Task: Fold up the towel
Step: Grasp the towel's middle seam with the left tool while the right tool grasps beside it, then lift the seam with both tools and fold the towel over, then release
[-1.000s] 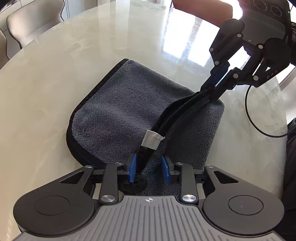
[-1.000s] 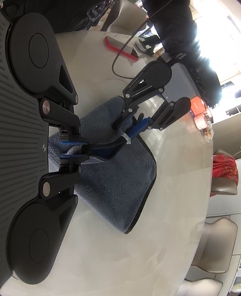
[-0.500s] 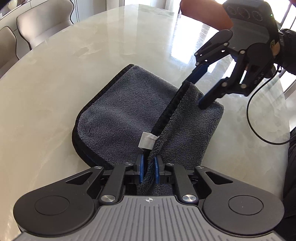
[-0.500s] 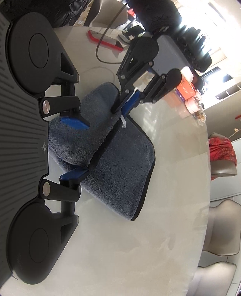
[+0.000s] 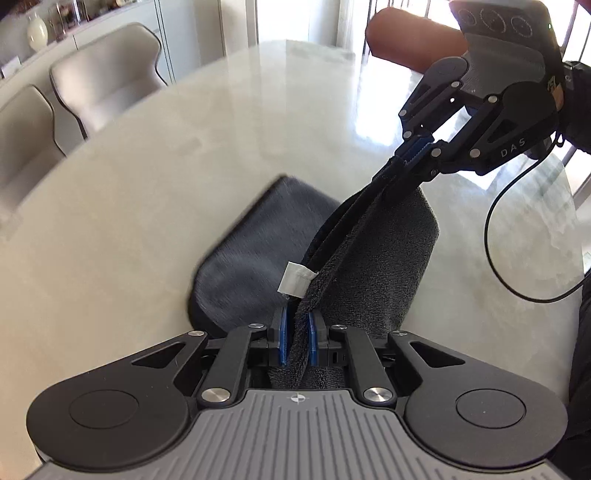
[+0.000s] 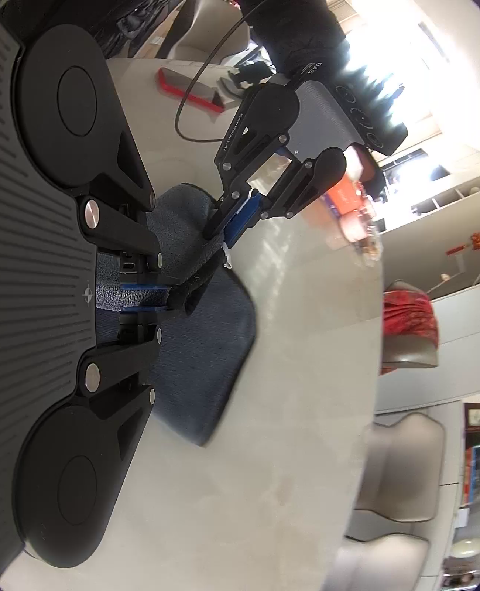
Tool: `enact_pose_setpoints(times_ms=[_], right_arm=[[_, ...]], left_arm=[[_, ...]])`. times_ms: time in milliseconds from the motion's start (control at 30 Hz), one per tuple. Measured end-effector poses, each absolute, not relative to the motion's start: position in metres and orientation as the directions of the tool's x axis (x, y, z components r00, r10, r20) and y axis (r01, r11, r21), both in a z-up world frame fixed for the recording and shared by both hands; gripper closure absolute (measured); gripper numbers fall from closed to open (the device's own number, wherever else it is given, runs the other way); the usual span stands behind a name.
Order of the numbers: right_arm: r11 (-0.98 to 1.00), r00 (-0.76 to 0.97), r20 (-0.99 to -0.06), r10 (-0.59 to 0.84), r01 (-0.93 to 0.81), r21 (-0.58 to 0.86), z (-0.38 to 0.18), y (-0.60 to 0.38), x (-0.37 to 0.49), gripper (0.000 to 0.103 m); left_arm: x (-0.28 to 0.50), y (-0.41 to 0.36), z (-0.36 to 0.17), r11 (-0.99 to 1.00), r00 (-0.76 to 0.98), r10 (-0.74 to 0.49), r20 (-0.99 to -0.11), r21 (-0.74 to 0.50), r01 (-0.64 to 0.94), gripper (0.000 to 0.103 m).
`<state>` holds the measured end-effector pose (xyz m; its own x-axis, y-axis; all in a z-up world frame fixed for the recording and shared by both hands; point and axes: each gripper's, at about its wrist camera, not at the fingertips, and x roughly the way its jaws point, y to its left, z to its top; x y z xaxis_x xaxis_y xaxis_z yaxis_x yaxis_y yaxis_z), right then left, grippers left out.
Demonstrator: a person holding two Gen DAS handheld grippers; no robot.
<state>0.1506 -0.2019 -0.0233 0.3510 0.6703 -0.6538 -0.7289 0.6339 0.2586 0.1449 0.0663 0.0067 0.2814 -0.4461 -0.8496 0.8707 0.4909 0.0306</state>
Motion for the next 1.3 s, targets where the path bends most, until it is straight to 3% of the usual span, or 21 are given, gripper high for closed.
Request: enact_pose_setpoints(times_ms=[300,467,567,700,800,900,967,1067,1133,1300], right_arm=[[0.659,0.399,-0.66,0.637,-0.726,0.197,-0.025,-0.199,0.197,0.094],[0.667,0.371,-0.686,0.626,-0.711,0.224,-0.046,-0.195,0.221,0.094],[0.679,0.341,-0.712,0.614,-0.688,0.257,-0.062,-0.192,0.23,0.093],[0.707,0.331,-0.727,0.602,-0.644,0.292,-0.076,-0.195,0.238,0.088],[0.764,0.383,-0.733,0.562,-0.58,0.283,-0.081,-0.2,0.242,0.074],[0.798,0.427,-0.718,0.549,-0.523,0.299,-0.078,-0.208,0.24,0.074],[0.806,0.447,-0.706,0.549,-0.506,0.306,-0.072,-0.211,0.234,0.073],[0.802,0.458,-0.694,0.555,-0.514,0.303,-0.061,-0.215,0.218,0.073],[0.795,0.452,-0.689,0.566,-0.52,0.313,-0.055,-0.214,0.208,0.073],[0.751,0.388,-0.684,0.617,-0.551,0.365,-0.05,-0.191,0.178,0.069]], left_arm=[[0.179,0.051,-0.005,0.494,0.338,-0.389,-0.857,0.115,0.862,0.092],[0.193,0.048,-0.025,0.514,0.317,-0.369,-0.874,0.092,0.853,0.091],[0.2,0.046,-0.04,0.529,0.312,-0.356,-0.881,0.085,0.844,0.081],[0.198,0.045,-0.047,0.548,0.381,-0.314,-0.87,0.162,0.821,0.055],[0.192,0.048,-0.041,0.551,0.441,-0.312,-0.842,0.218,0.806,0.052],[0.186,0.055,-0.03,0.59,0.482,-0.31,-0.819,0.232,0.773,0.047],[0.182,0.063,-0.022,0.623,0.494,-0.326,-0.806,0.209,0.753,0.047],[0.164,0.075,-0.011,0.688,0.476,-0.416,-0.775,0.074,0.722,0.044],[0.155,0.078,-0.008,0.717,0.465,-0.458,-0.757,-0.006,0.697,0.036],[0.126,0.07,-0.017,0.768,0.442,-0.503,-0.743,-0.149,0.623,0.036]])
